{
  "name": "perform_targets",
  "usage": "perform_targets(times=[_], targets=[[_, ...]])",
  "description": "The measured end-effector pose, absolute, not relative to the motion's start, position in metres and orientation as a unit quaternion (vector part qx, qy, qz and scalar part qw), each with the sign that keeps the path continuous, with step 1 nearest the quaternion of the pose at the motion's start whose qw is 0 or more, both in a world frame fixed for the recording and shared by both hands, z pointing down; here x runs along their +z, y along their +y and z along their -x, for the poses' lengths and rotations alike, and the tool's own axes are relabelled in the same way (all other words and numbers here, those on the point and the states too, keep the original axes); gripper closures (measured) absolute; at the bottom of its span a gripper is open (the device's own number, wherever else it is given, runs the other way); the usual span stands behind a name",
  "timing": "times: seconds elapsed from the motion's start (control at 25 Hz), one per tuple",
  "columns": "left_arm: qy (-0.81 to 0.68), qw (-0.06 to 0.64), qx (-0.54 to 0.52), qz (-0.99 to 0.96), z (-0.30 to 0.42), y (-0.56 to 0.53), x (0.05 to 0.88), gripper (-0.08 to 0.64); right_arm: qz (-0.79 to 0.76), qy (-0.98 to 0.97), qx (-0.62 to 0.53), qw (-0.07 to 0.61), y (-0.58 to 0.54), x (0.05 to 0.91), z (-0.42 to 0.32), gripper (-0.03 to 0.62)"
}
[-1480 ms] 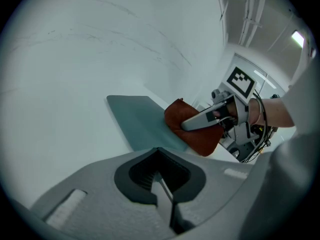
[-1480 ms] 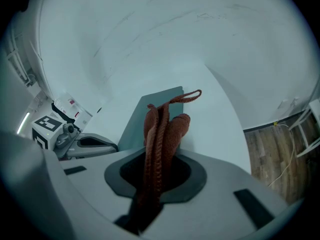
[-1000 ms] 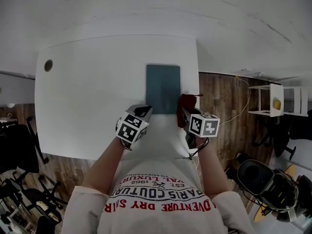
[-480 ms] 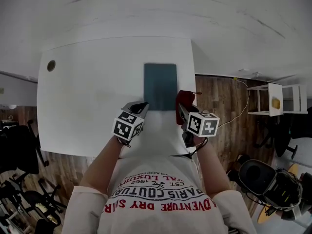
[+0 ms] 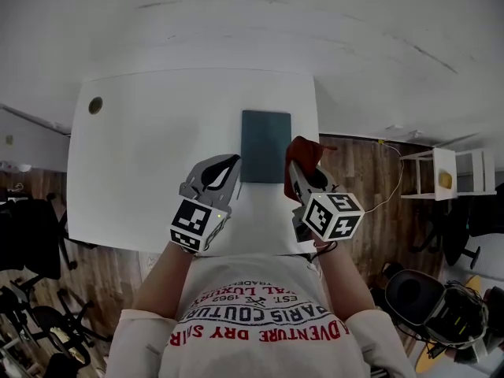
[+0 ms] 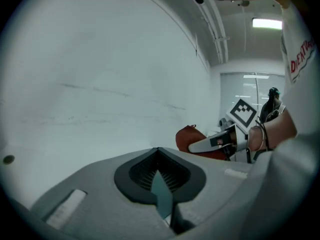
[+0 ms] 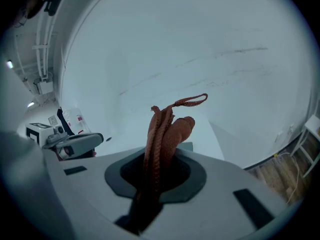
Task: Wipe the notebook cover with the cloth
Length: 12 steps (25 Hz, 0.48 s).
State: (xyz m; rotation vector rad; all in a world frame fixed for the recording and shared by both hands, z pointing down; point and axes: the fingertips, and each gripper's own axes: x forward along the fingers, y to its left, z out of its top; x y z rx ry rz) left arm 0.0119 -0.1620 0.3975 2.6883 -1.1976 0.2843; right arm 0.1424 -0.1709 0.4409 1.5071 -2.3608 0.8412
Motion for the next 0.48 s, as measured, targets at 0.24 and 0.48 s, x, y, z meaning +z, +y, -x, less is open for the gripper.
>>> perform_targets(times=[0.24,0.48], targets=[[-0.428,0.033,0.024,-0.903,0.009,-0.151,0.332,0.551,-0.522,-0.836,0.138,0.098,-0.167,0.383,-0.124,0.522],[-0.440,0.025,0.014,-0.898,0.018,-0.134,0.315,0.551,-0.541,-0.836,0.000,0.089,-0.154,0.338,-0.115,0.522]])
